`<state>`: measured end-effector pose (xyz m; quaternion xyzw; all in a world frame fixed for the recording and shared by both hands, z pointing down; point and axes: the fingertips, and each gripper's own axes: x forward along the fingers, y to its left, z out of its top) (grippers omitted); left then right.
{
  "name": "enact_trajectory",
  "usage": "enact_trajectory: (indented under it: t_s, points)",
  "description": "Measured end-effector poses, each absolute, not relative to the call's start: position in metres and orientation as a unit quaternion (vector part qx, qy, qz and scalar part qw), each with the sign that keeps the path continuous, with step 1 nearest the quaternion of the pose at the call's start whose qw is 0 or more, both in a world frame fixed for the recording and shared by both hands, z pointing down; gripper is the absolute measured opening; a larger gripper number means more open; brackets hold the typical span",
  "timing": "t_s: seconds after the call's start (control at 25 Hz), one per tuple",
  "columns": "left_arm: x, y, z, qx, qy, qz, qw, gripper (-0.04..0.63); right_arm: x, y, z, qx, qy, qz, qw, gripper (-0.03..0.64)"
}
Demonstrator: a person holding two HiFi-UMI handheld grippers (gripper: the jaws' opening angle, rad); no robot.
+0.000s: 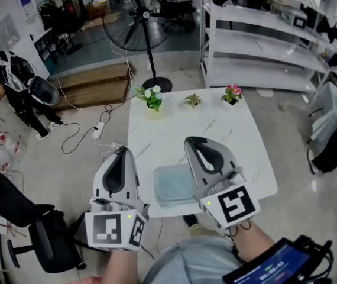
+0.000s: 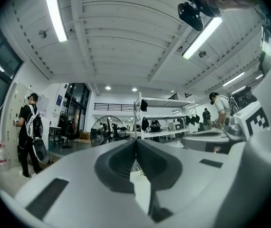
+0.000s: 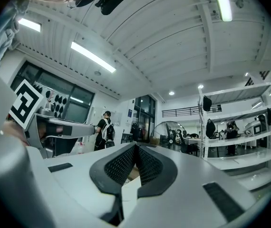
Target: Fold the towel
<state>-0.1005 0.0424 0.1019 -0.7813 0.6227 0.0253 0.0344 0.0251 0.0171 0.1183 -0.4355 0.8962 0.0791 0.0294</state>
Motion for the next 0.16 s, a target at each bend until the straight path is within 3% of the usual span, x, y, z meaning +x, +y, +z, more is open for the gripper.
enact_trajectory:
  t_s: [0.16]
  points:
    - [-0.1025,0.0402,0.1034,-0.782,0.622,0.026,0.032,0.008,0.0226,0.0158,0.1168,-0.436,0.896,0.081,0.031,0.015]
